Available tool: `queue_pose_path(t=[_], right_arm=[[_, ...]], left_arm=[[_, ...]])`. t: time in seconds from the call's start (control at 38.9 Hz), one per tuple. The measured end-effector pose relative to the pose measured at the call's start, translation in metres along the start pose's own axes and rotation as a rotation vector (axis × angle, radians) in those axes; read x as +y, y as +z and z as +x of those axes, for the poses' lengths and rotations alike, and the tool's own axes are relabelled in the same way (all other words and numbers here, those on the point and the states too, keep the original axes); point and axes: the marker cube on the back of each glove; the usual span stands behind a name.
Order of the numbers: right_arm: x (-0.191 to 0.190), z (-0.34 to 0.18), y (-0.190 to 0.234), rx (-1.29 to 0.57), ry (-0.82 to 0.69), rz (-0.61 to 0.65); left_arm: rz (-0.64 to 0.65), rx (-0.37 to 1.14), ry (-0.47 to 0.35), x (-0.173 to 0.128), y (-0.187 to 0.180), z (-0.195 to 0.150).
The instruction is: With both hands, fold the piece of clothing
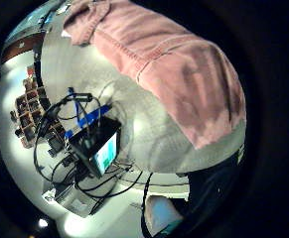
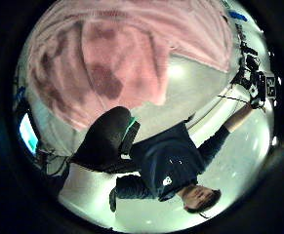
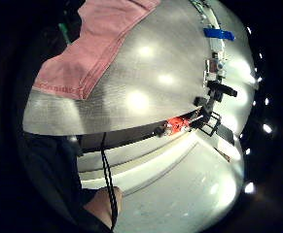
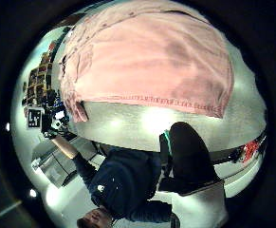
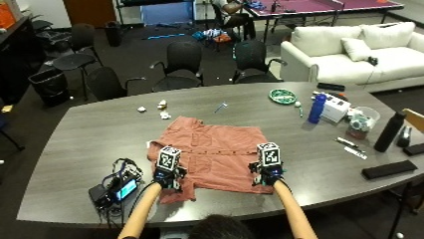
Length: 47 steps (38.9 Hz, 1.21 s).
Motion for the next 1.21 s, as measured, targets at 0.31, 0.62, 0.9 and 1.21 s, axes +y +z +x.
queue_pose_path(t=[0.31,0.62,0.9,1.21], right_arm=[[-0.018,0.035,0.050,0.052,0.070,-0.035],[-0.028,0.044,0.054,0.061,0.113,0.067],[-0.045,0.041,0.046,0.057,0.077,0.198],[-0.018,0.036,0.040,0.147,0.032,0.203]], left_arm=[[-0.091,0.075,0.046,-0.031,0.025,0.032],[-0.006,0.026,-0.031,-0.035,0.018,0.035],[0.196,-0.048,-0.073,-0.050,0.005,0.042],[0.163,-0.026,-0.003,-0.017,-0.001,0.043]])
